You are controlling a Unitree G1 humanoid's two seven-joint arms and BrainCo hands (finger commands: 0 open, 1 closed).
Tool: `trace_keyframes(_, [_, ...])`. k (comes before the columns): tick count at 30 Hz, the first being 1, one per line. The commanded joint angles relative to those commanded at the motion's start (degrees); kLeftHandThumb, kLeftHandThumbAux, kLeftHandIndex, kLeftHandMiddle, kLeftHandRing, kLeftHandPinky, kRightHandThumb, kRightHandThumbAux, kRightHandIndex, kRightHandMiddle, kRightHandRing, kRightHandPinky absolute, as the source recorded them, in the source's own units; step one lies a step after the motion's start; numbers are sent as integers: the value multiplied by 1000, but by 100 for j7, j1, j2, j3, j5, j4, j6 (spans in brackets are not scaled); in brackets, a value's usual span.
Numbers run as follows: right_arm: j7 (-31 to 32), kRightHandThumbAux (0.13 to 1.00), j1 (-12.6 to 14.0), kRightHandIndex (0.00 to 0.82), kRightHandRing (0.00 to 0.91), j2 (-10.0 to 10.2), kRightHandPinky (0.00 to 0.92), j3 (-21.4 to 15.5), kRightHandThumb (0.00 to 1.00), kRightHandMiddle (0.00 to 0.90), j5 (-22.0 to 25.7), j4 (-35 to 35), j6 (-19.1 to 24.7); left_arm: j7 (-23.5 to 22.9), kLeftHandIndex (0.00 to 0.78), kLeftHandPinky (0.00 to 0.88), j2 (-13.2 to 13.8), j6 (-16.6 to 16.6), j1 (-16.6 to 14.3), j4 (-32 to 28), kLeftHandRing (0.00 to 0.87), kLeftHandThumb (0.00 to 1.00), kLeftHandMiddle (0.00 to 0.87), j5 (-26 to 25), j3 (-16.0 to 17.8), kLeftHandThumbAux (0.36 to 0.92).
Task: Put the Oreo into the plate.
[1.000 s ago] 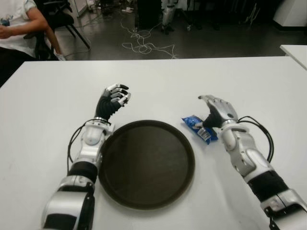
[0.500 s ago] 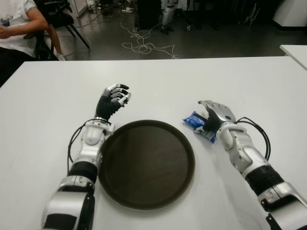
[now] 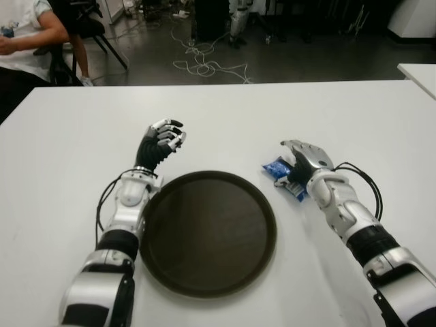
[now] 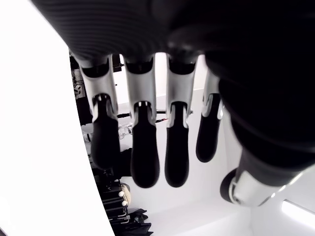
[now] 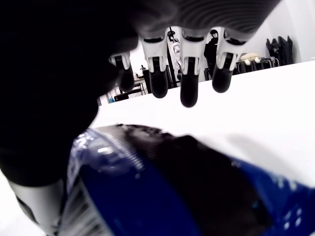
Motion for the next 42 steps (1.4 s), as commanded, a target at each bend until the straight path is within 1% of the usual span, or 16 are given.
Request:
trace_keyframes(8, [-195,754,-66,137,171,22,179,10,0,156,87,209,-89,10,380,576,-8,-19,-4,-2,562,825,504,-10,9,682])
trace_keyframes(12, [-228,739,-90,133,162,26,165,12,0,152,97,249,-77,-88,378,580,-38,8,4,-30,565,824,506,-104,41,682])
trace_keyframes(17, [-272,749,-112,146,190,-18,197,42,0,175,76,308,-141,-135,379,579,-57,49,19,-73,561,825,506,-162,65,682])
trace_keyframes(21, [-294,762,-124,157,205,-70,202,59,0,192,59,310,-173,-100,380,584,-57,52,29,-92,560,825,506,-135,57,681])
trace_keyframes(24, [-241,772,-132,175,224,-96,223,46,0,215,86,268,-142,-23,378,595,-53,58,39,-112,564,825,507,-73,31,682])
trace_keyframes(27, [-188,790,-132,198,295,-91,317,14,0,266,135,249,-109,15,380,584,-50,63,53,-139,563,825,505,-37,13,682])
trace_keyframes(30, [-121,795,-139,200,319,-118,344,-16,0,279,167,212,-93,61,380,579,-41,94,60,-164,560,824,504,3,-4,682])
trace_keyframes(32, [-101,793,-136,208,356,-142,393,-27,0,300,183,194,-111,79,380,574,-37,106,66,-178,556,824,503,22,-13,682])
trace_keyframes(33, [-104,811,-132,251,417,-150,450,-28,0,361,186,188,-125,81,380,576,-36,109,68,-183,557,825,503,25,-15,682])
trace_keyframes(34, [-107,818,-126,267,438,-166,471,-25,0,383,185,175,-143,72,380,577,-39,109,71,-189,557,825,503,17,-13,682])
trace_keyframes(35, [-108,835,-122,296,479,-178,506,-21,12,429,186,166,-154,67,380,580,-41,110,74,-194,557,825,504,11,-13,682])
trace_keyframes(36, [-99,842,-120,306,493,-199,518,-10,16,445,179,146,-162,57,380,581,-43,114,77,-203,557,825,504,1,-11,682])
trace_keyframes(37, [-91,806,-118,342,523,-213,543,-2,251,480,176,131,-167,50,380,582,-45,118,80,-210,558,825,504,-5,-11,682])
trace_keyframes(38, [-75,783,-116,366,541,-233,559,9,402,502,167,106,-172,41,380,583,-47,124,83,-219,557,825,503,-12,-10,682])
trace_keyframes(41, [-13,755,-96,388,569,-291,575,20,590,535,150,-17,-170,32,380,581,-49,147,99,-264,555,825,503,-18,-12,682])
trace_keyframes(42, [10,752,-83,391,571,-308,575,21,609,537,143,-80,-155,24,380,581,-50,164,107,-287,554,825,503,-22,-13,682])
